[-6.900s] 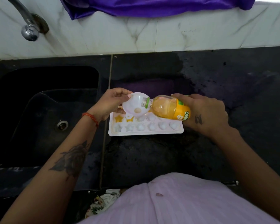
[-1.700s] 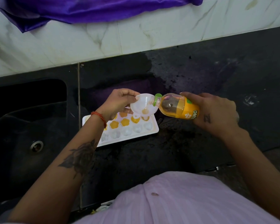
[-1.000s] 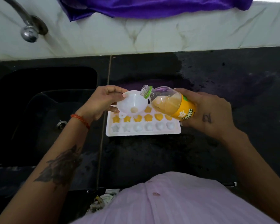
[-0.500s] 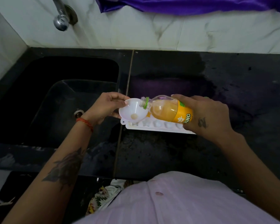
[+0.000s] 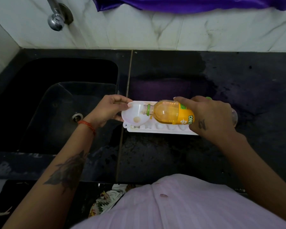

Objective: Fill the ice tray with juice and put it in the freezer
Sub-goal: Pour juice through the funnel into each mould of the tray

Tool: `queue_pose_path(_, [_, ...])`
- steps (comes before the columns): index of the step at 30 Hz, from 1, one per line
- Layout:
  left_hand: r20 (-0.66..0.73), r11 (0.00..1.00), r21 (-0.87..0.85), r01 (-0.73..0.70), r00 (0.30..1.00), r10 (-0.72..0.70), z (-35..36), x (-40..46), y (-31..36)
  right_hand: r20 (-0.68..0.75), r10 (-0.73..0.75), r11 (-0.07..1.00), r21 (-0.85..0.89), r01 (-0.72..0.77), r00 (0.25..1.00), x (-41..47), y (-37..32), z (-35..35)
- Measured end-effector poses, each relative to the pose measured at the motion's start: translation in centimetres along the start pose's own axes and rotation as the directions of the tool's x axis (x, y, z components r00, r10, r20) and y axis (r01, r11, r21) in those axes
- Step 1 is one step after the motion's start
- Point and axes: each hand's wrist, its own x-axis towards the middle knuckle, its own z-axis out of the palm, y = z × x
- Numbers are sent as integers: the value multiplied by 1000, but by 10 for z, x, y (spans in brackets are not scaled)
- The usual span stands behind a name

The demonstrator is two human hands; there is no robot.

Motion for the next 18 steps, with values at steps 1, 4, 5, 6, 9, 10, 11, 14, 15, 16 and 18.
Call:
queue_pose_path(1, [0, 1000, -3, 2, 1000, -2, 0, 0, 0, -5, -3, 1000, -4, 3, 1000, 0, 0, 0])
queue_pose_path(4, [-1, 1000, -10, 2, 1000, -2, 0, 0, 0, -7, -3, 1000, -8, 3, 1000, 2, 0, 2])
queue_pose_path(5, [-4, 1000, -9, 1, 1000, -1, 0, 0, 0, -7, -2, 1000, -11, 2, 1000, 2, 0, 2])
queue_pose_path(6, [-6, 1000, -8, 0, 1000, 0, 1, 0, 0, -6, -2, 1000, -13, 2, 1000, 2, 1, 2])
queue_pose_path(9, [-6, 1000, -14, -2, 1000, 2, 0, -1, 1, -6, 1, 1000, -13, -1, 1000, 3, 0, 2])
queue_pose_path(10, [-3, 1000, -18, -3, 1000, 3, 0, -1, 1, -8, 4, 1000, -8, -4, 1000, 2, 0, 1])
queue_pose_path(11, [-2, 1000, -22, -5, 1000, 5, 0, -1, 2, -8, 8, 1000, 2, -8, 1000, 2, 0, 1])
queue_pose_path(14, [-2, 1000, -25, -11, 1000, 11, -2, -1, 3, -6, 15, 998, 63, -15, 1000, 0, 1, -1])
queue_pose_path(15, [-4, 1000, -21, -13, 1000, 13, -2, -1, 3, -8, 16, 996, 92, -16, 1000, -1, 1, -2])
queue_pose_path(16, [-5, 1000, -16, -15, 1000, 15, -2, -1, 4, -10, 18, 992, 122, -17, 1000, -2, 1, -2])
queue_pose_path(18, [-4, 1000, -11, -20, 1000, 20, -3, 0, 6, -10, 29, 983, 183, -27, 1000, -4, 2, -4])
